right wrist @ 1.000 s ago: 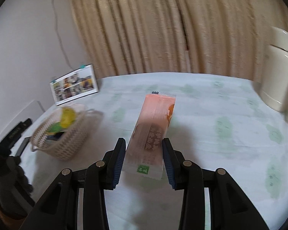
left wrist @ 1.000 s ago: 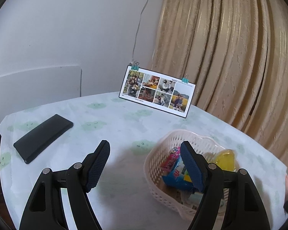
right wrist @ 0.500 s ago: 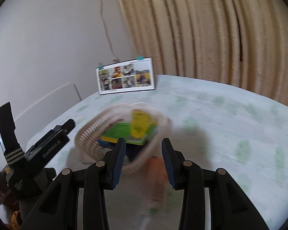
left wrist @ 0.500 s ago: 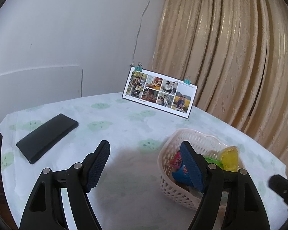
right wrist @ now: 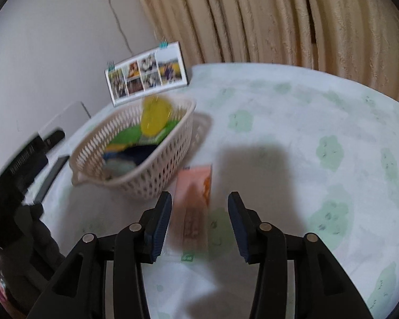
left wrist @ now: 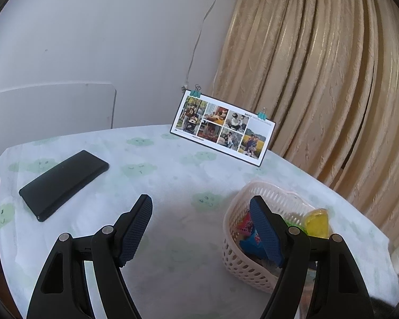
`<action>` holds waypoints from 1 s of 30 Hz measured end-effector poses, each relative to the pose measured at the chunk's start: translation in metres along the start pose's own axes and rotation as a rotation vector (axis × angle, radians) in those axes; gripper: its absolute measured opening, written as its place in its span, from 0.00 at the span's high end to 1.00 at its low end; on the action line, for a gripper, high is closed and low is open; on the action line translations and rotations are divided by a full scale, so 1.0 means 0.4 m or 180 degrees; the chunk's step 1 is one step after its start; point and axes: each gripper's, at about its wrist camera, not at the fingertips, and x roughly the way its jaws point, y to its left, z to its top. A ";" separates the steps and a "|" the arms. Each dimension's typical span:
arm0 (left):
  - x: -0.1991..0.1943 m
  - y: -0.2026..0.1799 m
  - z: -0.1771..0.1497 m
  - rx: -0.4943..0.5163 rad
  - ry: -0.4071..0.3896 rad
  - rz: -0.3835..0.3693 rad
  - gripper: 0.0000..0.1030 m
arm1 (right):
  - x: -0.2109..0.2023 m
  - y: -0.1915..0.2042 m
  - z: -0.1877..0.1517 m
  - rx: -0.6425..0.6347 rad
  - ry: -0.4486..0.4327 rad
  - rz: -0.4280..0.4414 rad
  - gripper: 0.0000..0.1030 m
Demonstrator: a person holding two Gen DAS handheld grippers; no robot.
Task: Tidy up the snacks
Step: 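Carry the pink-orange bar packet into the basket and open the right tool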
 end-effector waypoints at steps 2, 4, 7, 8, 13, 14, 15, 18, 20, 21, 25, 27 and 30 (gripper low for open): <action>-0.001 0.000 0.000 -0.0007 0.0005 0.0002 0.26 | 0.020 0.023 -0.006 -0.0101 0.0081 0.0012 0.58; 0.002 0.001 0.001 -0.0014 0.0007 0.0001 0.26 | 0.039 0.043 -0.010 -0.0233 0.0155 -0.0039 0.58; 0.001 0.002 0.002 -0.0028 0.0012 -0.0007 0.26 | 0.069 0.058 -0.014 -0.0314 0.0262 -0.0125 0.59; 0.002 0.003 0.003 -0.0035 0.0018 -0.0010 0.26 | 0.079 0.060 -0.018 -0.0331 0.0298 -0.0172 0.58; 0.003 0.009 0.006 -0.0076 0.0031 -0.0025 0.26 | 0.098 0.066 -0.022 -0.0409 0.0381 -0.0285 0.60; 0.004 0.010 0.005 -0.0081 0.0033 -0.0027 0.26 | 0.097 0.066 -0.023 -0.0423 0.0382 -0.0313 0.63; 0.004 0.011 0.006 -0.0086 0.0035 -0.0028 0.26 | 0.098 0.067 -0.023 -0.0428 0.0381 -0.0344 0.65; 0.005 0.012 0.005 -0.0089 0.0038 -0.0032 0.26 | 0.092 0.053 -0.024 -0.0366 0.0361 -0.0364 0.69; 0.004 0.013 0.005 -0.0088 0.0036 -0.0030 0.26 | 0.087 0.042 -0.025 -0.0303 0.0339 -0.0368 0.69; 0.004 0.013 0.005 -0.0089 0.0036 -0.0030 0.26 | 0.080 0.033 -0.026 -0.0254 0.0316 -0.0373 0.69; 0.004 0.014 0.004 -0.0095 0.0032 -0.0030 0.26 | 0.045 -0.002 -0.015 -0.0057 0.0143 -0.0439 0.69; 0.005 0.015 0.004 -0.0097 0.0033 -0.0028 0.26 | 0.019 -0.017 0.000 0.0040 0.0020 -0.0462 0.69; 0.006 0.015 0.003 -0.0098 0.0032 -0.0029 0.26 | -0.023 -0.020 0.027 0.0110 -0.0192 -0.0461 0.69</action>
